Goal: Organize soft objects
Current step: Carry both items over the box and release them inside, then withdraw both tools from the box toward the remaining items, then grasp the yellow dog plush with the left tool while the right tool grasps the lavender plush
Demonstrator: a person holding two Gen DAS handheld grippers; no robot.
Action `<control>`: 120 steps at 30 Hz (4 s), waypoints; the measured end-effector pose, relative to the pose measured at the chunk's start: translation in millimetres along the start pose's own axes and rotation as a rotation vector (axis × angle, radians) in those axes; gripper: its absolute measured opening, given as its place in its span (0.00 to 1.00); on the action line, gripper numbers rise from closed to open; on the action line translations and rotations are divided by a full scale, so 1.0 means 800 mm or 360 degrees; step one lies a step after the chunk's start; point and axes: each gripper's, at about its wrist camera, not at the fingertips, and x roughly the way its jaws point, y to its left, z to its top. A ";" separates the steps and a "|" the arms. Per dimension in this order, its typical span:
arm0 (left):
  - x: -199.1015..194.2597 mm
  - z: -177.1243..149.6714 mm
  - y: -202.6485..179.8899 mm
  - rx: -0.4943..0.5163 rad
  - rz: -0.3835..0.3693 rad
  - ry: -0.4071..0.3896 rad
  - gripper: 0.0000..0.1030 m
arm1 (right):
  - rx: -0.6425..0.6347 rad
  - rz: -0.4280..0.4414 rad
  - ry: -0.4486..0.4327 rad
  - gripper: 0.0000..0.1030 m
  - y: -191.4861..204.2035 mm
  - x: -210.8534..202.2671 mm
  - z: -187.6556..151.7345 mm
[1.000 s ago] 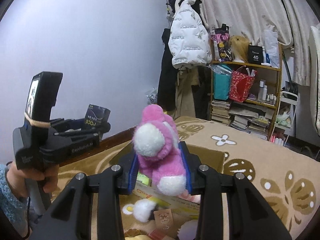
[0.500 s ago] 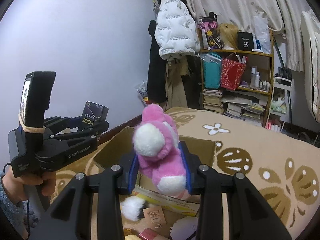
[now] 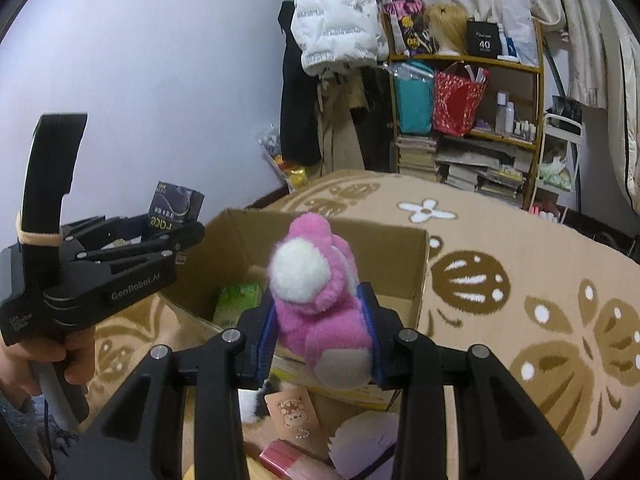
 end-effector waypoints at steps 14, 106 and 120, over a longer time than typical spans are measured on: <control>-0.015 0.007 -0.004 0.0031 0.0067 -0.0027 0.92 | 0.0025 -0.0045 0.0135 0.54 -0.005 0.020 -0.009; -0.023 -0.136 -0.110 0.0461 -0.0454 0.0826 0.99 | 0.0411 -0.0038 0.0722 0.89 -0.078 0.055 -0.108; -0.011 -0.162 -0.145 0.0611 -0.0522 0.0951 0.99 | 0.0452 -0.0051 0.0763 0.89 -0.084 0.061 -0.114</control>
